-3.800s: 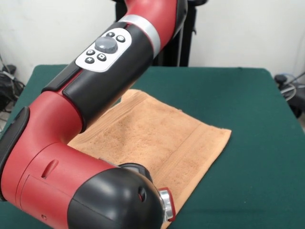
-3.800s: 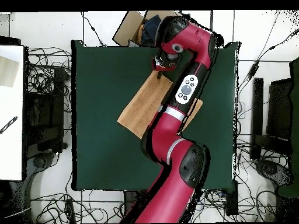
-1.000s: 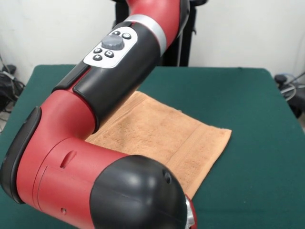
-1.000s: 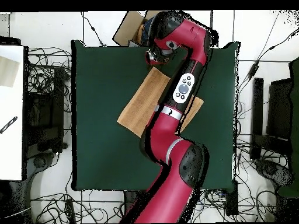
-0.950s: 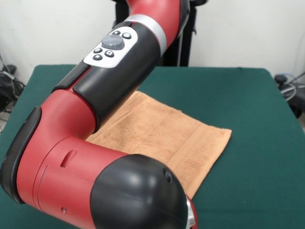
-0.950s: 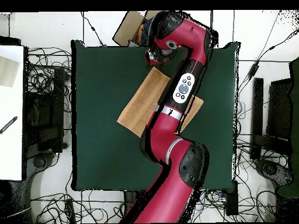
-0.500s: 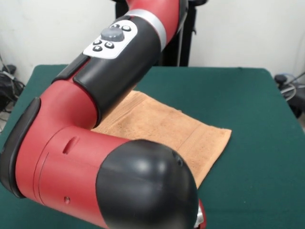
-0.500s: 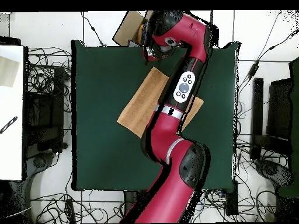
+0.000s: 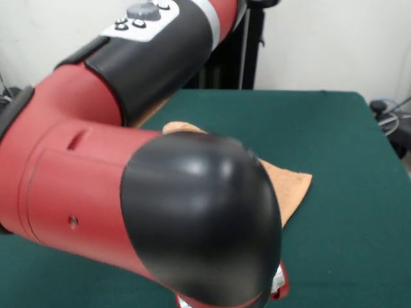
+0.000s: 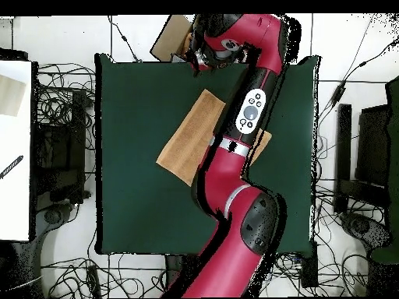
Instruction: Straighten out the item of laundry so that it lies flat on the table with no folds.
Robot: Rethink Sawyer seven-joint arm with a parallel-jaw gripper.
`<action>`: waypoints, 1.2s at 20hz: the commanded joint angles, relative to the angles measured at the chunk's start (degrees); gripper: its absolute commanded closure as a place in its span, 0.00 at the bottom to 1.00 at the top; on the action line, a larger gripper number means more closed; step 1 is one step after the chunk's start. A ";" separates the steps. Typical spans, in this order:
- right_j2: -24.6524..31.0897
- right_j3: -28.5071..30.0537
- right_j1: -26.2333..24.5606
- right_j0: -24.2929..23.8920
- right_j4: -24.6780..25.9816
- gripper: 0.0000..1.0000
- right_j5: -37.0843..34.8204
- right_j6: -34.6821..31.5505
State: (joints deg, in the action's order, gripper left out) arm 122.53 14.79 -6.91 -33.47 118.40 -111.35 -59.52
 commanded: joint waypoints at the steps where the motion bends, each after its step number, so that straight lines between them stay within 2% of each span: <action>1: -10.60 -0.53 2.98 -0.13 -2.20 0.00 -3.76 1.50; 6: -16.40 4.04 5.57 -1.35 -9.25 0.00 -7.63 -1.93; 13: -26.88 16.50 9.43 -5.73 -23.62 0.00 -13.07 -12.12; 18: -32.18 24.20 12.07 -8.38 -32.64 0.00 -12.77 -17.15; 24: -37.56 27.39 14.01 -8.80 -39.01 0.00 -10.95 -18.18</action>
State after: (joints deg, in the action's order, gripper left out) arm 99.56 36.91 4.12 -42.10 83.05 -122.10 -59.52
